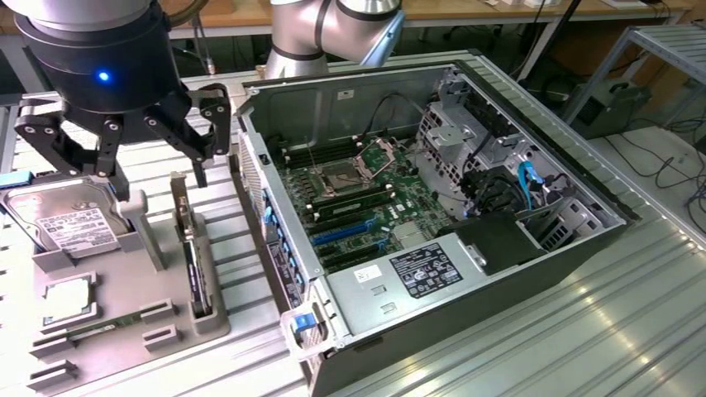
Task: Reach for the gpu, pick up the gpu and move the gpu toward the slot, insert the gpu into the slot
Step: 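Pick up the gpu and move the gpu toward the slot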
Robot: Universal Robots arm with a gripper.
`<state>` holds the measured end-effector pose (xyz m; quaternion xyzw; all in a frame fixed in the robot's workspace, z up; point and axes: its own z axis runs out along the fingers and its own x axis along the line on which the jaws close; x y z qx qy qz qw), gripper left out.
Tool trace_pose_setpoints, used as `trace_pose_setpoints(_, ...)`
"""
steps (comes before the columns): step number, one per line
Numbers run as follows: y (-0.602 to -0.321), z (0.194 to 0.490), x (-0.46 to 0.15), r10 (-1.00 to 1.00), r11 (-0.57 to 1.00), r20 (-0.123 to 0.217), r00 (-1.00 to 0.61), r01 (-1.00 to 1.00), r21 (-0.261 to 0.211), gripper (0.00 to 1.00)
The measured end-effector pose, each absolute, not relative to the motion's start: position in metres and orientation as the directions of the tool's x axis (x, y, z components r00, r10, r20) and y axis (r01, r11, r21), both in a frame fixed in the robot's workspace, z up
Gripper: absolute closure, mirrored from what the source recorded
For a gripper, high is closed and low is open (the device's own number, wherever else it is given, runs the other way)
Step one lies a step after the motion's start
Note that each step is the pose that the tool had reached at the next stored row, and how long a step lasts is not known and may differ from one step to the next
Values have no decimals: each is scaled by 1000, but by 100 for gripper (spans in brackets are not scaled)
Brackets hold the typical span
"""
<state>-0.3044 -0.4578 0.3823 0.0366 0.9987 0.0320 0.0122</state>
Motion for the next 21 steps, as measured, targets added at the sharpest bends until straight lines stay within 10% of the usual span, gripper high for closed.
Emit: trace_pose_setpoints(21,-455,352,-304,-54,997,-22,-998,-55,61,27)
